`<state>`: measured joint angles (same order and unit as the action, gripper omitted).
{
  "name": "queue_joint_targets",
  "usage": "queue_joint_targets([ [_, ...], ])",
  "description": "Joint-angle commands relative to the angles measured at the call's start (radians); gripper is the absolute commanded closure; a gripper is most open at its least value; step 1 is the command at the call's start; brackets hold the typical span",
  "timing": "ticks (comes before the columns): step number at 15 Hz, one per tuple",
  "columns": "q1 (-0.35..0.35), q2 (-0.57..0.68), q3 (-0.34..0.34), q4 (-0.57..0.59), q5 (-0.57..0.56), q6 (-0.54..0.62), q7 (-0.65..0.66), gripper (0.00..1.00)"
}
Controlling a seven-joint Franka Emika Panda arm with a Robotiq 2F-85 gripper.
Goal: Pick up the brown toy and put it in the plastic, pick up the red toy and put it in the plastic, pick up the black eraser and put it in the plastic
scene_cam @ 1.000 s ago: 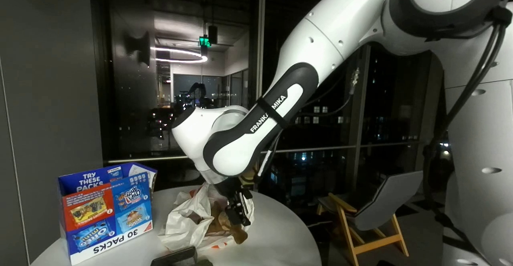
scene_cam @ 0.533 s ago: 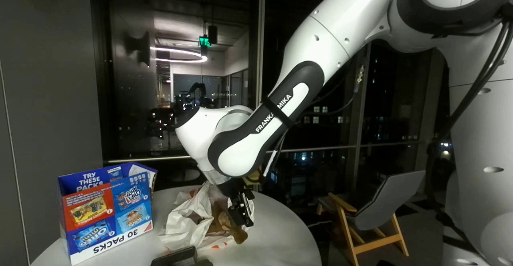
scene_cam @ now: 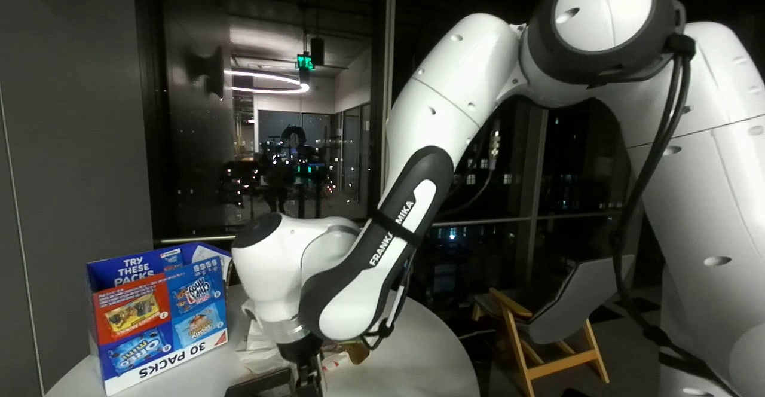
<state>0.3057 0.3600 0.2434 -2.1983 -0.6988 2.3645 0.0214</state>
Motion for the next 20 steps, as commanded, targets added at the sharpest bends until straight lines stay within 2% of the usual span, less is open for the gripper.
queue_joint_targets([
  [1, 0.073, 0.114, -0.011, 0.103, -0.103, 0.07, -0.019, 0.0],
  [5, 0.138, 0.122, -0.02, 0.176, -0.227, 0.072, 0.001, 0.0],
  [8, 0.133, 0.154, -0.003, 0.243, -0.253, 0.074, -0.03, 0.0],
  [10, 0.112, 0.195, 0.007, 0.286, -0.218, 0.088, -0.085, 0.0],
  [14, 0.07, 0.304, 0.039, 0.392, 0.023, -0.047, -0.251, 0.0],
  [17, 0.059, 0.367, 0.042, 0.464, 0.154, -0.112, -0.352, 0.0],
  [18, 0.058, 0.382, 0.039, 0.483, 0.18, -0.119, -0.386, 0.25],
  [19, 0.052, 0.392, 0.046, 0.498, 0.216, -0.136, -0.427, 0.28],
  [20, 0.059, 0.399, 0.038, 0.511, 0.233, -0.145, -0.443, 0.35],
])
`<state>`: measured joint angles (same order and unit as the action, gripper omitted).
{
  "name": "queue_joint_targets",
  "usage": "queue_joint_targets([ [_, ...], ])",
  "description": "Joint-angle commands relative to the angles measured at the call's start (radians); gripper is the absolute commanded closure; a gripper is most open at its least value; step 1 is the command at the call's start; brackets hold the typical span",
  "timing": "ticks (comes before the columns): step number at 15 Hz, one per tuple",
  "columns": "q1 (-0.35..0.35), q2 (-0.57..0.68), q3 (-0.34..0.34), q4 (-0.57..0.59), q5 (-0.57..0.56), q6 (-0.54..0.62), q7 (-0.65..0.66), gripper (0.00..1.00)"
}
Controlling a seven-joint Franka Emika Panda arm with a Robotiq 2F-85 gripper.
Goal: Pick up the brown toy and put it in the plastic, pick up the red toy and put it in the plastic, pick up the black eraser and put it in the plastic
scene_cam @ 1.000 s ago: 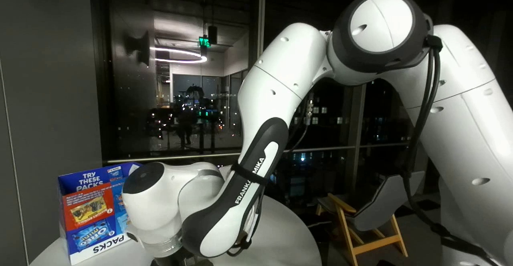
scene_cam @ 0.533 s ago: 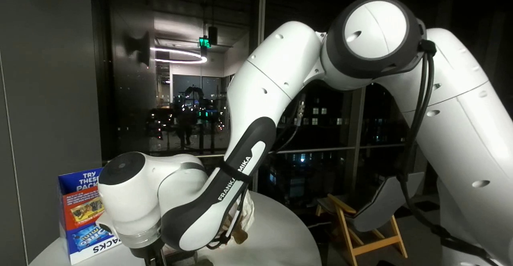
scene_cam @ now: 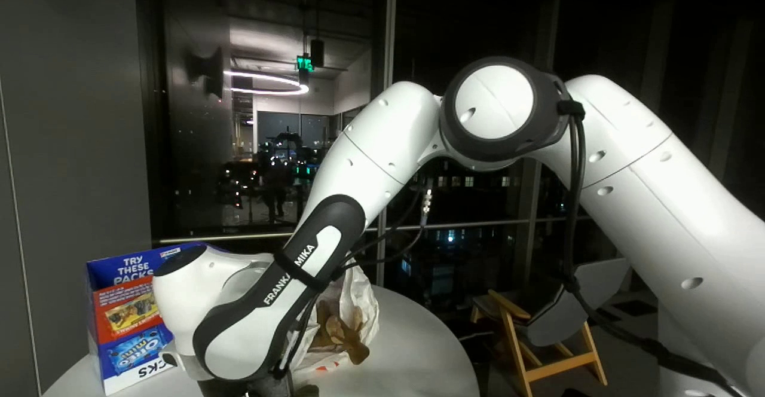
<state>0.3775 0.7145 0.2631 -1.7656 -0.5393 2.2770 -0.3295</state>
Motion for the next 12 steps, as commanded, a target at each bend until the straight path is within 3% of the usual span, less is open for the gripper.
queue_joint_targets([
  [1, -0.004, 0.048, 0.011, 0.091, 0.085, -0.073, -0.095, 0.42],
  [8, 0.038, -0.031, -0.006, 0.066, 0.083, -0.189, -0.053, 0.92],
  [12, 0.052, -0.138, -0.025, -0.022, 0.058, -0.173, 0.049, 0.94],
])
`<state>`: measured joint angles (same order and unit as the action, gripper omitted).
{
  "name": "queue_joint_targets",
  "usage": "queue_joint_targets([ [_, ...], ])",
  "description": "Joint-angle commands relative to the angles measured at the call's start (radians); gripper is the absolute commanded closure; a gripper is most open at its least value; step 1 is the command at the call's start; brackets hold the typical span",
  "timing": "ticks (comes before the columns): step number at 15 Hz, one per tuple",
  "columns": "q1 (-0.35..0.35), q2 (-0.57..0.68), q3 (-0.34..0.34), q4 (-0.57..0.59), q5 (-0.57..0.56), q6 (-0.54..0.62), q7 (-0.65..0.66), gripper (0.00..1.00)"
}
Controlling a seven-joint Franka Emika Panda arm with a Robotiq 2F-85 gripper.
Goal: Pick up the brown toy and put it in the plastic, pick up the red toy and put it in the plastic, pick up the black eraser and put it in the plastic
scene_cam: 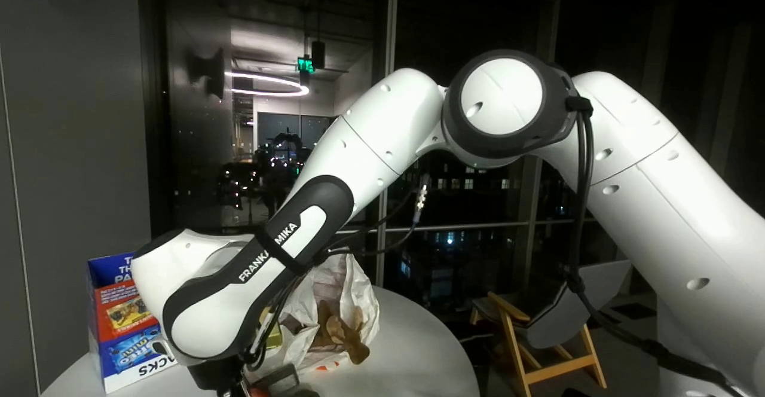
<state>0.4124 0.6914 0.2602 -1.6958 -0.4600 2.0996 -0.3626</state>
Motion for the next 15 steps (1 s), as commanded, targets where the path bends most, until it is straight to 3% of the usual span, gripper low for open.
queue_joint_targets([
  [1, 0.028, -0.147, -0.037, -0.119, -0.049, 0.029, 0.134, 0.93],
  [10, 0.048, -0.385, -0.094, -0.331, -0.289, 0.042, 0.619, 0.93],
  [15, 0.034, -0.433, -0.098, -0.376, -0.455, -0.012, 0.908, 0.93],
])
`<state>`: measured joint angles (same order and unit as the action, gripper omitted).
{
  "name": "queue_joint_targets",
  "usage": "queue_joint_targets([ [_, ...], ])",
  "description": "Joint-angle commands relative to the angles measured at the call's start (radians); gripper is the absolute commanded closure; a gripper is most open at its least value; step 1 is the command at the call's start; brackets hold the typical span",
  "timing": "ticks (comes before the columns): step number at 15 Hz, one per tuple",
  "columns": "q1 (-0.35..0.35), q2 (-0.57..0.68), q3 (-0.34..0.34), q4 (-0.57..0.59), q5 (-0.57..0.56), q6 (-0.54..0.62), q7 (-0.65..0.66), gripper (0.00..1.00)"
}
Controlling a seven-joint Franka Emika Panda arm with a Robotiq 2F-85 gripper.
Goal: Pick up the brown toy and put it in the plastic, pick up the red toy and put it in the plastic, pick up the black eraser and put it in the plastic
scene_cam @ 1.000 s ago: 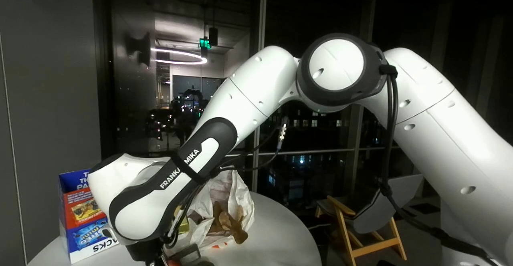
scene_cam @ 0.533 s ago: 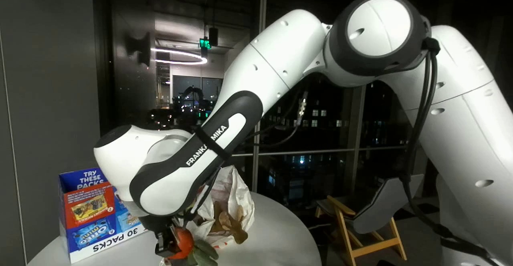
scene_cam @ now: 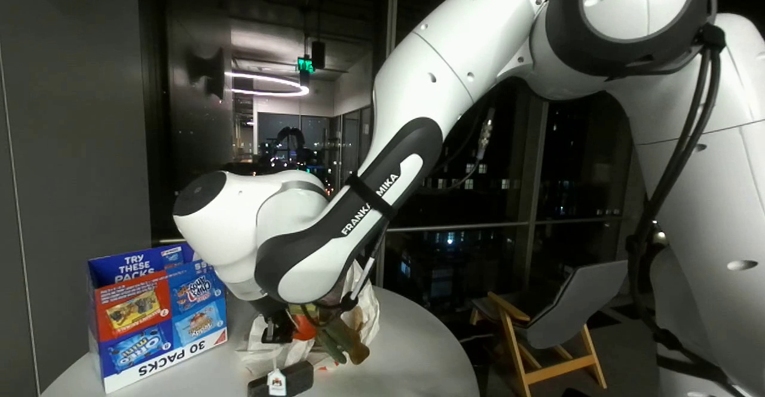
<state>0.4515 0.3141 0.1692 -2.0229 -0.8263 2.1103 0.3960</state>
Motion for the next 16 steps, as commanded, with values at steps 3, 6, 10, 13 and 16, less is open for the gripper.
queue_joint_targets([
  [3, -0.014, -0.024, -0.019, -0.028, -0.232, -0.055, 0.306, 0.93],
  [6, -0.045, 0.021, -0.027, 0.002, -0.323, -0.083, 0.438, 0.93],
  [10, -0.097, 0.048, -0.024, 0.008, -0.275, -0.157, 0.537, 0.93],
  [13, -0.12, 0.098, -0.02, 0.039, -0.29, -0.164, 0.533, 0.93],
  [16, -0.148, 0.163, -0.012, 0.096, -0.264, -0.106, 0.463, 0.93],
])
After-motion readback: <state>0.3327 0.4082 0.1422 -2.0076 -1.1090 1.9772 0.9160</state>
